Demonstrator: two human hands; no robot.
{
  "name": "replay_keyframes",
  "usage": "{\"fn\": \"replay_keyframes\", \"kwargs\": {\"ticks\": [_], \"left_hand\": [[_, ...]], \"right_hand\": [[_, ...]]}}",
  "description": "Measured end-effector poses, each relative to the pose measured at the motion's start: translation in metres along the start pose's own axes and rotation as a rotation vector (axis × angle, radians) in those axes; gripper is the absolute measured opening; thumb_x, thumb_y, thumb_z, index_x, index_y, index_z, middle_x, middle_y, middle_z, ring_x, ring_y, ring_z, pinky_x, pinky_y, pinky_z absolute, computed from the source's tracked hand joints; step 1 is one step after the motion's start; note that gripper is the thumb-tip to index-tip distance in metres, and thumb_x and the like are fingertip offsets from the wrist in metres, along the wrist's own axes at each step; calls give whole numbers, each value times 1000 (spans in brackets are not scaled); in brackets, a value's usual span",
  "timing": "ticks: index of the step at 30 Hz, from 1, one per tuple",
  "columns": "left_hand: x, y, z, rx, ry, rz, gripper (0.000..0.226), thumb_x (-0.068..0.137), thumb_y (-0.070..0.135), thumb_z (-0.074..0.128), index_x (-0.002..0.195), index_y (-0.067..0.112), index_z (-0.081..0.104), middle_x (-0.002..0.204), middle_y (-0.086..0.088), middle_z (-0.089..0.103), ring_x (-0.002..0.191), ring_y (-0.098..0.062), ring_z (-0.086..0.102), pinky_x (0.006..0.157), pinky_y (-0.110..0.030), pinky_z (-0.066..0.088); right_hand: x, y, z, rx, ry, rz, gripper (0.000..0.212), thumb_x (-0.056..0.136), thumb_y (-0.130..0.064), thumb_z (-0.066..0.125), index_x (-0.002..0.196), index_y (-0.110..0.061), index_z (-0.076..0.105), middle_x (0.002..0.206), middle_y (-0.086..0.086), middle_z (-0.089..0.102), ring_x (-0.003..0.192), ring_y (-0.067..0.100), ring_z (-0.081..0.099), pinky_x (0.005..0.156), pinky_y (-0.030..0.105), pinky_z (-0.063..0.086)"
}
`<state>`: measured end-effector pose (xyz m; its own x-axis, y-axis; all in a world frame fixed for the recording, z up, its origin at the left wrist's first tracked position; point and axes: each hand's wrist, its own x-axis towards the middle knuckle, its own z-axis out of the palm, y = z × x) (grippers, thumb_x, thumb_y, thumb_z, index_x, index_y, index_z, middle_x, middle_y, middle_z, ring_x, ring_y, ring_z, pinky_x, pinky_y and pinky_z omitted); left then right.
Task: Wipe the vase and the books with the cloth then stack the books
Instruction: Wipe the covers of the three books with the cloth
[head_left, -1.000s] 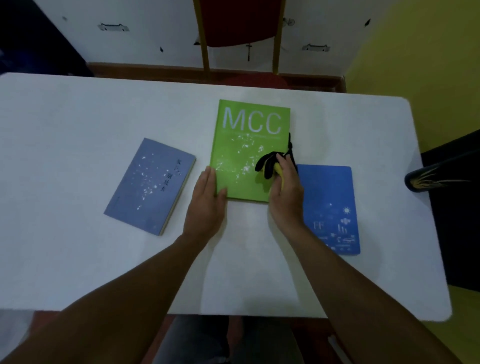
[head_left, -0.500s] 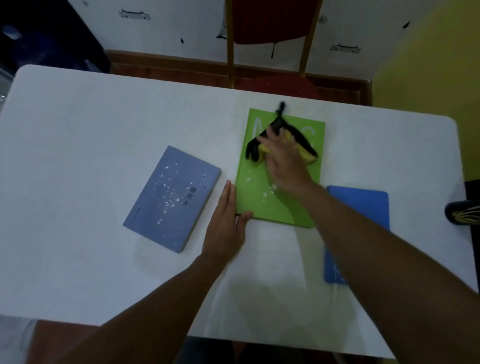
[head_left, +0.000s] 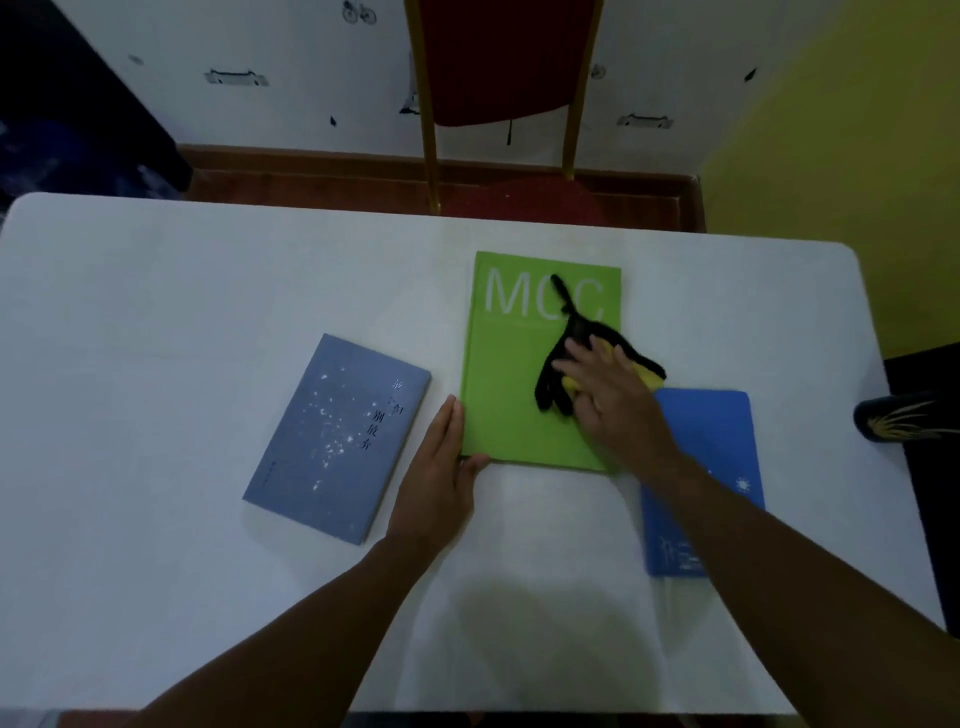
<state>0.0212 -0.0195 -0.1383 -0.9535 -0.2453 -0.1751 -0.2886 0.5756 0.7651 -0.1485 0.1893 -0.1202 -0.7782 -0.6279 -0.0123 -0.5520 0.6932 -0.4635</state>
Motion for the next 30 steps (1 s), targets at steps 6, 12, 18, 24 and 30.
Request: {"fn": "replay_keyframes", "kwargs": {"ticks": [6, 12, 18, 24, 30], "left_hand": [[-1, 1, -6, -17, 10, 5, 74, 100, 35, 59, 159, 5, 26, 167, -7, 27, 149, -15, 30, 112, 0, 17], [0, 0, -8, 44, 67, 31, 71, 96, 23, 69, 156, 3, 36, 160, 2, 29, 144, -4, 28, 118, -11, 22], [2, 5, -5, 15, 93, 12, 73, 93, 26, 74, 154, 5, 40, 160, 0, 37, 145, -4, 32, 115, -4, 19], [1, 7, -4, -72, 84, -24, 73, 93, 26, 75, 155, 8, 40, 161, 1, 36, 147, -3, 31, 116, -5, 20], [2, 1, -6, -116, 73, -53, 73, 93, 26, 75, 155, 9, 40, 164, 0, 35, 150, -9, 31, 117, -7, 21]], "right_hand": [[73, -29, 12, 52, -43, 117, 56, 97, -11, 40, 153, -19, 48, 167, 10, 31, 158, 37, 14, 129, 54, 6], [-17, -62, 36, 126, -82, -202, 54, 87, -6, 49, 138, -13, 64, 156, 8, 50, 152, 33, 36, 126, 51, 25], [-33, 5, 1, 9, -97, -379, 46, 83, -4, 53, 124, -9, 73, 146, 9, 60, 143, 32, 49, 118, 55, 38], [80, 9, -12, 6, -71, -22, 52, 89, -12, 42, 137, -15, 60, 160, 7, 45, 155, 31, 27, 129, 54, 13], [93, -54, 27, 62, -42, -14, 58, 93, -9, 40, 150, -15, 50, 165, 11, 35, 157, 39, 18, 127, 59, 9]]}}
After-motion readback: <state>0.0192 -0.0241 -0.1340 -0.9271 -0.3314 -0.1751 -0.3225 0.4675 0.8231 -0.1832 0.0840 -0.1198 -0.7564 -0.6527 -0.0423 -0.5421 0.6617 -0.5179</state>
